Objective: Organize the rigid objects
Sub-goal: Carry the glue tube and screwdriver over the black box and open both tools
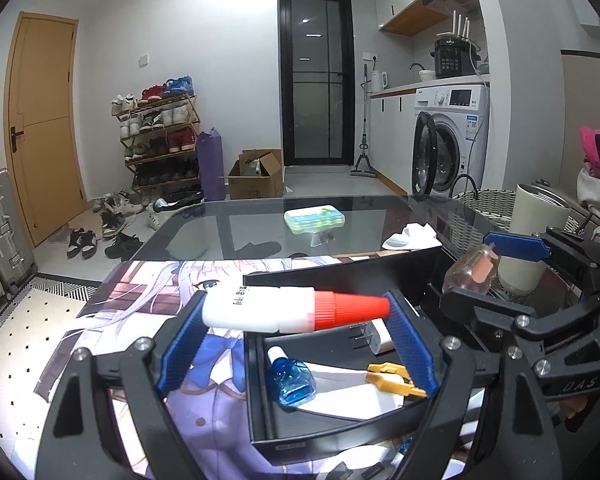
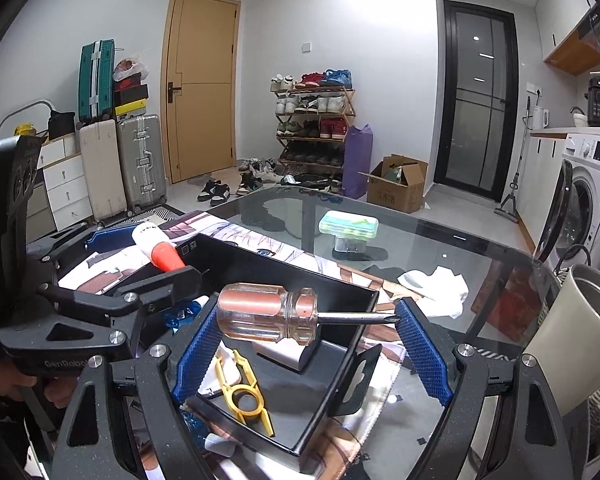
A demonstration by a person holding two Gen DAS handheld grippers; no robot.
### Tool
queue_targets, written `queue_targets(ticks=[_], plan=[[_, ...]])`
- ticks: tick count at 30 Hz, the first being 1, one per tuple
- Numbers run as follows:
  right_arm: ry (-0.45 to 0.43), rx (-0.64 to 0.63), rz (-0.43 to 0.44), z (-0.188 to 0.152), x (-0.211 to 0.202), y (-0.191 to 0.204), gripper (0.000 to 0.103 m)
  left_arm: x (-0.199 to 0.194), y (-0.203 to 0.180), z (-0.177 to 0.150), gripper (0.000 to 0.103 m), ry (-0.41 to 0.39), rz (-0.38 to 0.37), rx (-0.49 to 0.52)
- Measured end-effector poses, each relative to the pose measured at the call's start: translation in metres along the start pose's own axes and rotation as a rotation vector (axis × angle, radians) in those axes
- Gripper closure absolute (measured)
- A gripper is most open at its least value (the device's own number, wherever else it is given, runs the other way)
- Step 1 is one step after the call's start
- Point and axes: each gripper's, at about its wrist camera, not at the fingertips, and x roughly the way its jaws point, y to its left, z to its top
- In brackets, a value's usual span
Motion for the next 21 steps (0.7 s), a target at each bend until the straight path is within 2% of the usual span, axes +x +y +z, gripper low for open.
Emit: queue_targets(ticks=[4,21], plan=[[0.011,-0.038,-0.003,-0.0024,0.0041,0.0080,0.017,0.0034,0.0032,0.0003,0.017,0.013,-0.003,-0.012],[0.033,-0.054,0.013,-0.0107,0.0112,0.0091,0.017,0.0056,0.0051,0.0002,0.017,0.023,-0.001,-0.023]])
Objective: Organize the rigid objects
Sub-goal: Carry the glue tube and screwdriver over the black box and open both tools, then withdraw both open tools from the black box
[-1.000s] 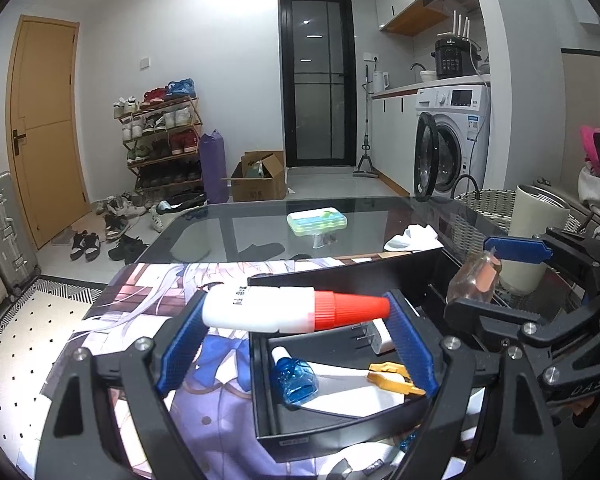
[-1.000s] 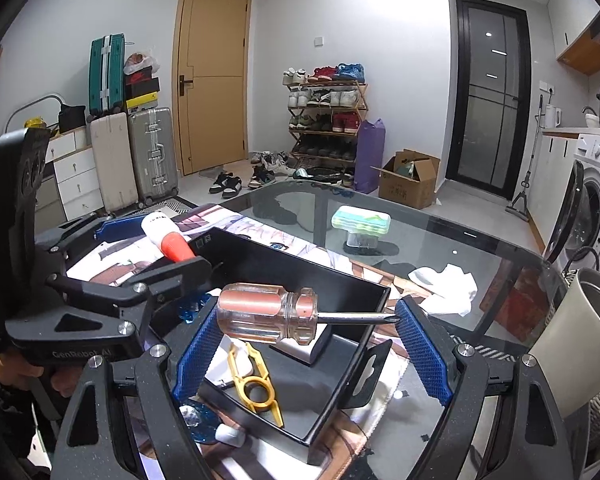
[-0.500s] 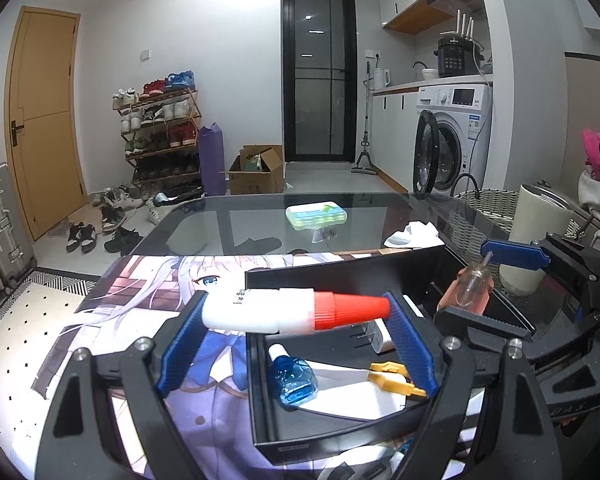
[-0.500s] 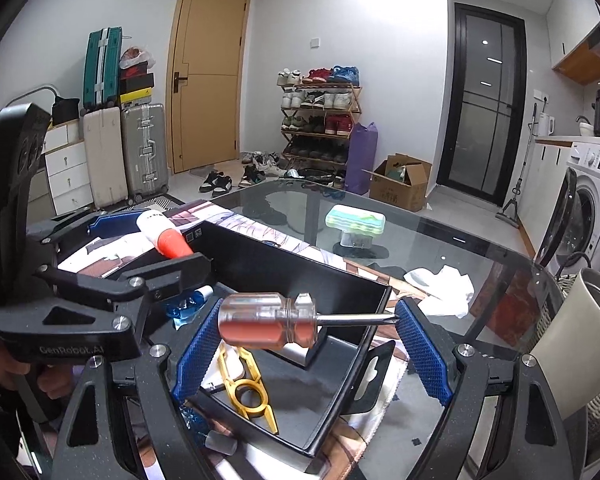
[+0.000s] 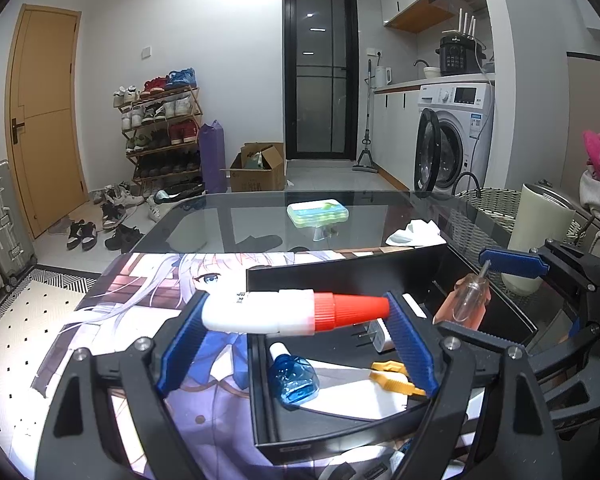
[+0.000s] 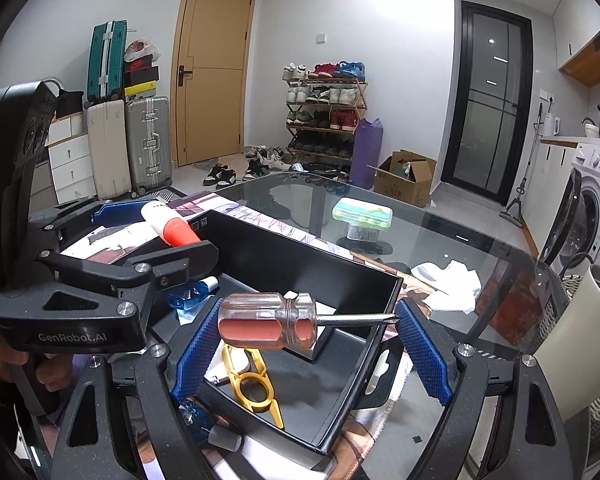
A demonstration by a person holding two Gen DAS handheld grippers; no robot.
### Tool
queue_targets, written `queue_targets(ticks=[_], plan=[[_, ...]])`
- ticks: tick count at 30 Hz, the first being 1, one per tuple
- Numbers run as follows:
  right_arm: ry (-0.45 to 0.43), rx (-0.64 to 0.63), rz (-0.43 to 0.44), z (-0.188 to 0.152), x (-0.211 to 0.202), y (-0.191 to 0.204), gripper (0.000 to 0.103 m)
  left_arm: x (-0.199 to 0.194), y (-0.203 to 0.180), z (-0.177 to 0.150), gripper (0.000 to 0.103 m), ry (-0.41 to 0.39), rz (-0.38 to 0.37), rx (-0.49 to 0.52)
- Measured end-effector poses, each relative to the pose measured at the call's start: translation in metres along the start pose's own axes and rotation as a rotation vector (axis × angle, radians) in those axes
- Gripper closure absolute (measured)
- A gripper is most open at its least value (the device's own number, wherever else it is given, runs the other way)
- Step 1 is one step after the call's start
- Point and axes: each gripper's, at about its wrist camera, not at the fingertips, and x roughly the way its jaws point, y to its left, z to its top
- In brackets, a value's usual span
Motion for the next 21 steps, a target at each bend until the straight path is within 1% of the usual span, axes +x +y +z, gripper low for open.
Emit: queue_targets(ticks=[5,7,9,10,14,16,18,19,21], plan=[[-0.005,-0.002,0.006,0.000,0.001,-0.002,0.016,0.001,0.002,-0.001,0.017,0.005,0.001,-0.003],[-0.005,-0.016,-0.010,0.000,-0.001,-0.001,0.015,0.002,0.002,-0.001,0.017,0.005,0.001,-0.002],[-0.011,-0.021,-0.027,0.001,-0.004,-0.003,0.009,0.002,0.002,-0.001,0.017,0.006,0.002,-0.001],[-0.013,-0.014,-0.031,0.001,-0.005,-0.005,0.008,0.002,0.002,-0.001,0.017,0.006,0.001,-0.001],[0.014,0.010,-0.040,-0.001,-0.001,-0.012,0.008,0.002,0.002,0.000,0.017,0.008,0.005,0.003],[0.014,0.013,-0.040,0.000,-0.001,-0.013,0.007,0.001,0.002,0.000,0.016,0.003,0.005,0.007],[0.016,0.009,-0.042,0.000,-0.001,-0.013,0.007,0.000,0.001,0.000,0.009,-0.002,0.000,0.009],[0.014,0.008,-0.042,0.000,-0.002,-0.013,0.007,-0.001,0.002,-0.001,0.004,-0.003,0.002,0.002],[0.016,0.008,-0.039,0.000,-0.002,-0.013,0.004,-0.001,0.005,0.000,0.000,0.004,-0.010,-0.016]])
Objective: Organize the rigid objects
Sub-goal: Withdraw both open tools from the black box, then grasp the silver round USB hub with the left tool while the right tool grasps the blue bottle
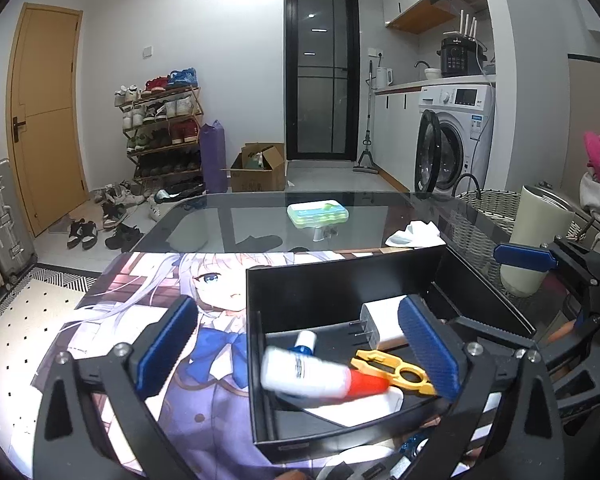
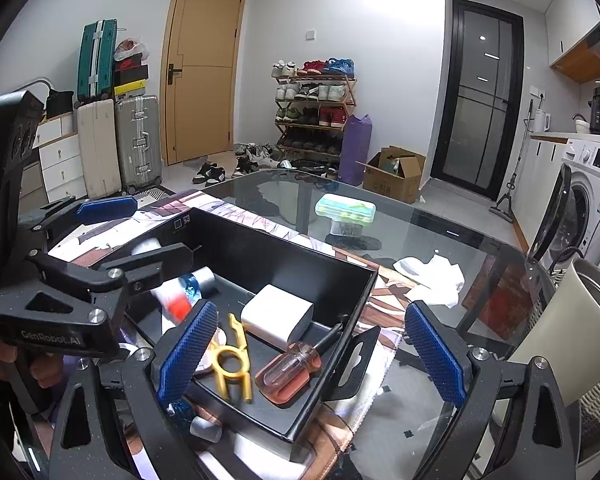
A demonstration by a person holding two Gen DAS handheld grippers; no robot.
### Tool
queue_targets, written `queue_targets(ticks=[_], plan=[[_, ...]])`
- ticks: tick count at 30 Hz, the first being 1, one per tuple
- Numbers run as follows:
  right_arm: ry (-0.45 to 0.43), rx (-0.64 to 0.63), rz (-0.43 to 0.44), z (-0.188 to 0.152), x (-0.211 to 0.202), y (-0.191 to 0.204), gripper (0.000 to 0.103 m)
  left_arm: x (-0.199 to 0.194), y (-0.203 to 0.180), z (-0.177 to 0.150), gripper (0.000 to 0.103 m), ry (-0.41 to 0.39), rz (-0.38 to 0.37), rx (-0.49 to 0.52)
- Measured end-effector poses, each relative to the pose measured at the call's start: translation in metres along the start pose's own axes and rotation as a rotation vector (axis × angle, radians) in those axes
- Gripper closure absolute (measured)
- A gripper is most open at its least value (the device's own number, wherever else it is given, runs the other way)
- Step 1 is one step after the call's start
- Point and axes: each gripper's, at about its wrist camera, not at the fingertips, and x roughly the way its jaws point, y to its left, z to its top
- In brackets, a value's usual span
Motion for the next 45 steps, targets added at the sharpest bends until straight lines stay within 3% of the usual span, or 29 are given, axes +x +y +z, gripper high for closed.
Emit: queue_targets(ticks=[14,27,45], plan=[[0.086,0.130,0.065,-0.002,-0.016,-0.017,0.001,-0.033,0.014,-0.008,0.000,0.075,-0.012,-0.010],[0.190,0.143,0.085,-0.028,-0.046,0.010,0.001,-0.060,0.027,-0.030,0.000,0.135,-0.001,-0.019],[0.369,0.148,0.079,-0.052,-0.015,0.047,0.001,-0.058,0.021,-0.053,0.000,0.214,-0.011,0.019]])
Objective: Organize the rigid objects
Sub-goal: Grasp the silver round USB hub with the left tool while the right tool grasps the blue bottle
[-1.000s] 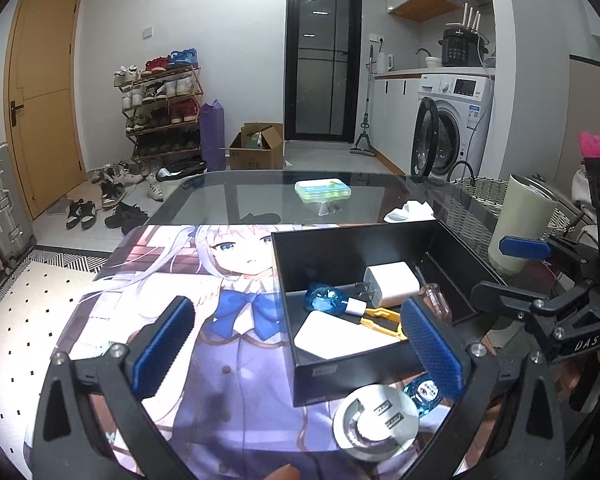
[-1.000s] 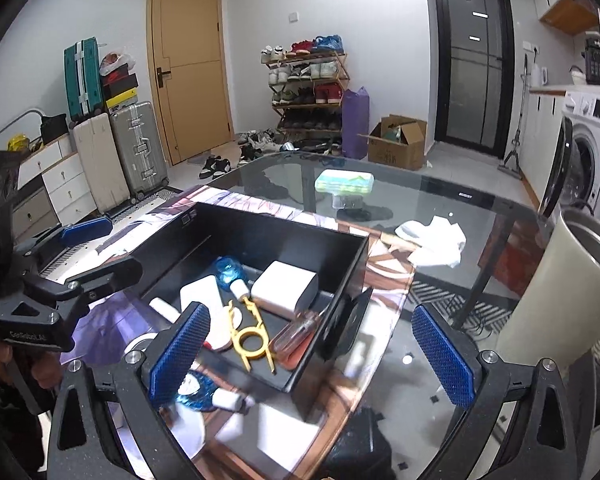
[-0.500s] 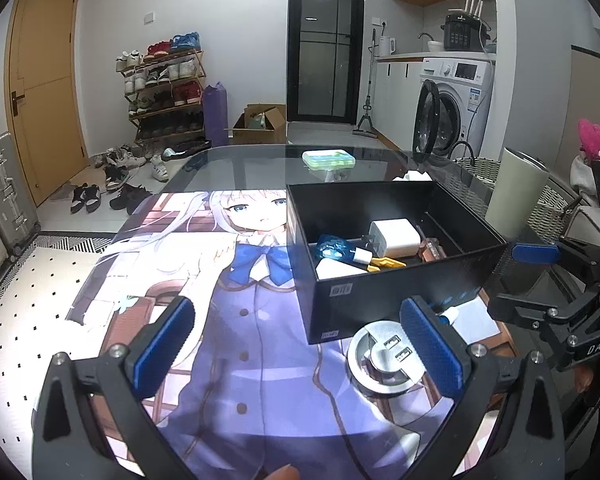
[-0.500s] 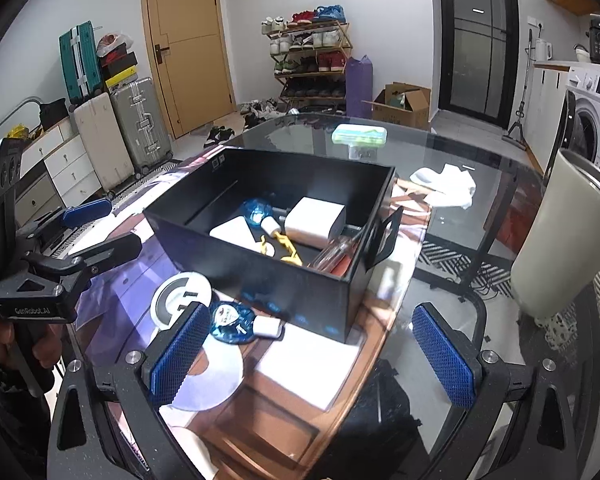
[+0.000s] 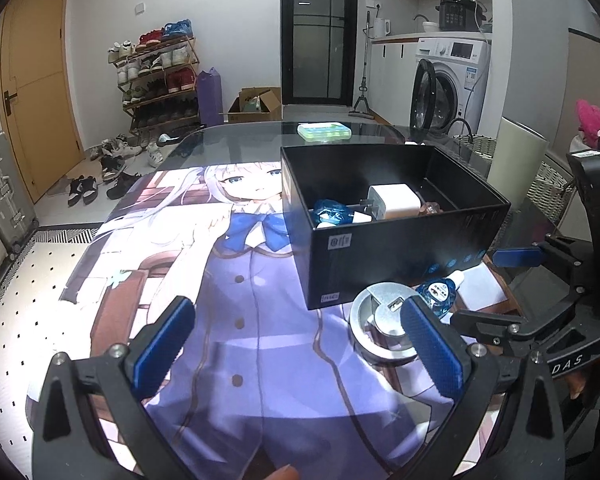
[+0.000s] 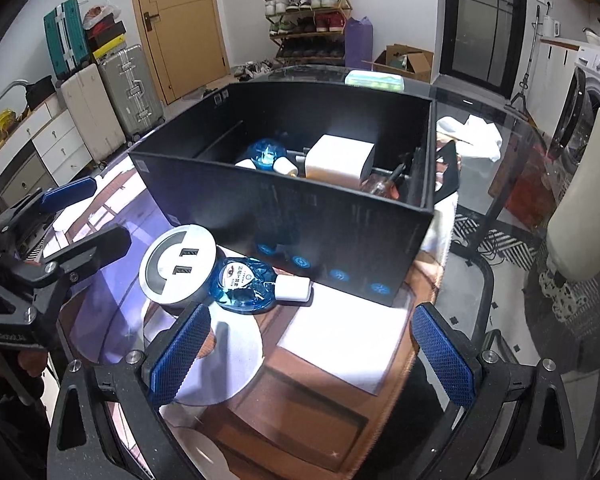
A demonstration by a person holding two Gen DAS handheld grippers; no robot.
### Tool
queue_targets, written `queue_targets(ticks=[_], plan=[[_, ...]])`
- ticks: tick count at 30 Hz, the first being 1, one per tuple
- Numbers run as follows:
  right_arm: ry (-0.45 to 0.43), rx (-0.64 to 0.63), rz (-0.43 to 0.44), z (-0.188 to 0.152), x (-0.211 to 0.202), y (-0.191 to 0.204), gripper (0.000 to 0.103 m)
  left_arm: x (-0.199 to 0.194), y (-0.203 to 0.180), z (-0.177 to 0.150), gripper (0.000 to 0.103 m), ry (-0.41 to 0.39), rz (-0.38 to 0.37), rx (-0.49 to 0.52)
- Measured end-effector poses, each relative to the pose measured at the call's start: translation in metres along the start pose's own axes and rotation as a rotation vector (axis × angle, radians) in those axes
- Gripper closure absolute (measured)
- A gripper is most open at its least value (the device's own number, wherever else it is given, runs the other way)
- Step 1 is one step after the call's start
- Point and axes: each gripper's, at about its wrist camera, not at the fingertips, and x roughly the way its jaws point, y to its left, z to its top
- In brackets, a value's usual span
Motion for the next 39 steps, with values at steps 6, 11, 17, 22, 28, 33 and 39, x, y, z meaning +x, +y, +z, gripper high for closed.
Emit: queue_targets(ticks=[6,11,17,22,28,33,39], plan=[[0.018,-0.009,-0.019,0.000,0.009,0.009,0.001,0.003,0.002,-0.004,0.000,0.006,0.000,0.004],[0.027,-0.005,-0.058,0.004,0.013,0.013,0.001,0.005,0.004,-0.006,0.000,0.009,0.006,0.005],[0.028,0.001,-0.082,0.007,0.018,0.018,0.000,0.007,0.009,-0.007,0.000,0.011,0.015,0.001],[0.029,0.029,-0.103,0.010,0.020,0.018,0.000,0.006,0.012,-0.006,0.000,0.013,0.019,-0.011],[0.028,0.049,-0.114,0.009,0.019,0.006,0.000,0.009,0.007,-0.007,0.000,0.028,0.002,0.001],[0.038,0.050,-0.101,0.005,0.015,-0.011,0.000,0.014,0.002,-0.008,0.000,0.055,-0.019,0.008],[0.031,0.077,-0.096,-0.001,0.010,-0.032,0.000,0.023,-0.008,-0.008,0.000,0.090,-0.034,0.026]])
